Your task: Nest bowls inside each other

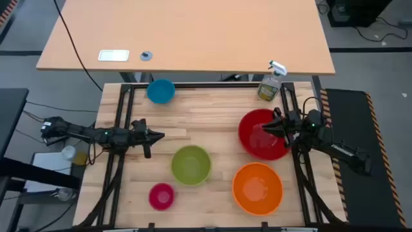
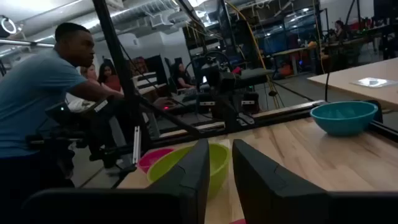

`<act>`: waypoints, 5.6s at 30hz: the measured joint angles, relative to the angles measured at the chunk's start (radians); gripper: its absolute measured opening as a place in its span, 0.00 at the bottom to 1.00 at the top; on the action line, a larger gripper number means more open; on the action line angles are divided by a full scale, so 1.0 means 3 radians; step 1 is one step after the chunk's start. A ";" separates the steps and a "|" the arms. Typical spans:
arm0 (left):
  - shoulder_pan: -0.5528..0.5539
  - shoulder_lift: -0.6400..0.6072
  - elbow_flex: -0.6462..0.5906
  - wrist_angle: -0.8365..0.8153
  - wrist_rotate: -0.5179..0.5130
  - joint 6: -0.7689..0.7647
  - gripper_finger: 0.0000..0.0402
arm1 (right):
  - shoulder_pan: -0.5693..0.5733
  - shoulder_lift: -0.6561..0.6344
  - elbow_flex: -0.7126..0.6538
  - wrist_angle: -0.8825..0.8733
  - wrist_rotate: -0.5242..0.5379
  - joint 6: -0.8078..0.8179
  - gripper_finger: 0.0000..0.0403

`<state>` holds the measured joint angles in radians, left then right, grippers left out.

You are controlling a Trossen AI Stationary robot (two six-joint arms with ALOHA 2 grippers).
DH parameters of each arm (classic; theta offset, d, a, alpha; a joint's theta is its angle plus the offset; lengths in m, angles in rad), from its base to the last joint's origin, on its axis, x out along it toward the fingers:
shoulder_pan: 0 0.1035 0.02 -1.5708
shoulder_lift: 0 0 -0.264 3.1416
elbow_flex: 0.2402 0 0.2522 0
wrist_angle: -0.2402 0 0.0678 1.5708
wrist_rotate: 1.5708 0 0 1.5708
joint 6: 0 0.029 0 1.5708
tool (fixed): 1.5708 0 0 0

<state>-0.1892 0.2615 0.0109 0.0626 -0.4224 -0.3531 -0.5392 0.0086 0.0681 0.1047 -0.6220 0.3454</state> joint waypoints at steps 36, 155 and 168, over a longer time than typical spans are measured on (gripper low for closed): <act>0.0000 0.0000 0.0000 0.0000 0.0000 0.0000 0.05 | 0.0001 0.0000 0.0000 0.0001 0.0001 -0.0001 0.20; 0.0130 0.1985 0.2780 -0.1310 -0.0373 -0.1527 0.55 | 0.2780 0.5470 0.3827 -0.3175 0.1336 -0.1857 0.12; 0.0130 0.1874 0.2780 -0.1304 -0.0340 -0.1481 0.55 | 0.2522 0.5411 0.4412 -0.3447 0.1333 -0.1710 0.06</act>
<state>-0.1501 0.8238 0.8448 -0.3286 -0.5243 -0.7975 0.2174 1.6318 1.3916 -0.9295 -0.2221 -0.1675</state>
